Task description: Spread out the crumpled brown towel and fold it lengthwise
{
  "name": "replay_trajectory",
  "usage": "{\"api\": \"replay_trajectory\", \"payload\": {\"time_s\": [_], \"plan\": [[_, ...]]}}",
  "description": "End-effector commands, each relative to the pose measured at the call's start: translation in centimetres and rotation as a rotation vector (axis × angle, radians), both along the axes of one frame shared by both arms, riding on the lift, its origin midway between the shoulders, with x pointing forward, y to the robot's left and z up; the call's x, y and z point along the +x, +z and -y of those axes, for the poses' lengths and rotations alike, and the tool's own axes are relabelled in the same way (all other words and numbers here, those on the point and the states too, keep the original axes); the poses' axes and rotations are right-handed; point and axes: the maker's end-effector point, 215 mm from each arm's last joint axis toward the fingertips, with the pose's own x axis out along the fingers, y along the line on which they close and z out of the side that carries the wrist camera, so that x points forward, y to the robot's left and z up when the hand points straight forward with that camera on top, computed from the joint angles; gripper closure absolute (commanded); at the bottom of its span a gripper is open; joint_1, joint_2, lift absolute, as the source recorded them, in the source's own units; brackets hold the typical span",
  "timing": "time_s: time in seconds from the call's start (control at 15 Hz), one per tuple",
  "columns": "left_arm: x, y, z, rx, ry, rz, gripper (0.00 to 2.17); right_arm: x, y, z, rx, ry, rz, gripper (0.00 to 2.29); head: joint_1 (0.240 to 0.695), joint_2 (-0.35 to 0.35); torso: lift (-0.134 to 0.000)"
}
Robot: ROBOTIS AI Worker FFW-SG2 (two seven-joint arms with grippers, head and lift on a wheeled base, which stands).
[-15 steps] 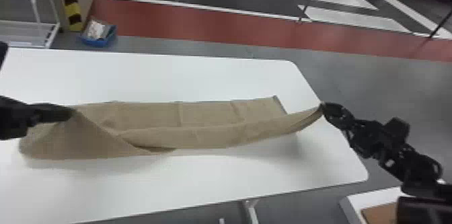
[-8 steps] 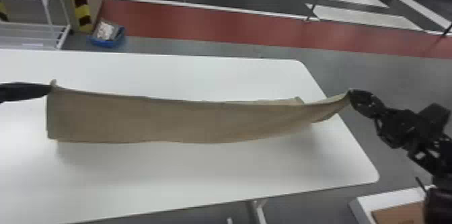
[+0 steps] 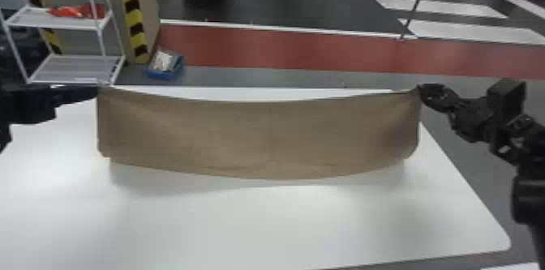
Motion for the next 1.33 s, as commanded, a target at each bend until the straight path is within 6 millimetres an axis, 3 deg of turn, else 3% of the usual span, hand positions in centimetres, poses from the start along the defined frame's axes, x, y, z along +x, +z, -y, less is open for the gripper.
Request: {"api": "replay_trajectory", "payload": {"time_s": [0.0, 0.2, 0.4, 0.53, 0.6, 0.67, 0.8, 0.93, 1.0, 1.07, 1.27], "plan": [[3.3, 2.4, 0.0, -0.004, 0.007, 0.07, 1.44, 3.5, 2.3, -0.3, 0.014, -0.01, 0.012, 1.16, 0.587, -0.152, -0.12], [6.6, 6.4, 0.7, 0.005, 0.008, 0.165, 1.44, 6.9, 5.9, -0.4, 0.038, -0.033, 0.049, 1.16, 0.511, -0.136, -0.12], [9.9, 12.0, 1.5, -0.017, 0.015, 0.272, 1.44, 9.1, 10.6, 0.9, 0.076, -0.069, 0.115, 1.16, 0.452, -0.134, -0.12], [11.1, 14.9, 2.2, -0.043, 0.024, 0.322, 1.44, 9.9, 13.2, 1.9, 0.077, -0.092, 0.144, 1.16, 0.39, -0.141, -0.12], [11.2, 15.6, 2.5, -0.049, 0.021, 0.332, 1.44, 10.0, 13.5, 1.8, 0.077, -0.089, 0.148, 1.16, 0.367, -0.145, -0.12], [11.0, 15.4, 2.9, -0.07, 0.01, 0.328, 1.44, 9.6, 12.1, 2.0, 0.081, -0.088, 0.127, 1.16, 0.351, -0.147, -0.12], [9.1, 10.7, 3.9, -0.084, -0.014, 0.271, 1.44, 6.7, 6.3, 2.3, 0.074, -0.074, 0.065, 1.16, 0.327, -0.155, -0.12], [5.0, 4.4, 5.4, -0.057, -0.052, 0.207, 1.44, 3.0, 1.3, 1.7, 0.076, -0.039, 0.036, 1.16, 0.369, -0.166, -0.12], [3.0, 1.7, 6.2, -0.045, -0.07, 0.174, 1.44, 1.1, -0.8, 2.5, 0.091, -0.042, 0.025, 1.16, 0.398, -0.171, -0.12], [1.3, 0.0, 6.7, -0.041, -0.078, 0.147, 1.44, -0.4, -2.2, 2.8, 0.102, -0.036, 0.024, 1.16, 0.476, -0.186, -0.12], [-3.5, -2.7, 7.3, 0.009, -0.086, 0.093, 1.44, -5.4, -3.7, 4.9, 0.114, -0.05, 0.032, 1.16, 0.562, -0.219, -0.12]]}}
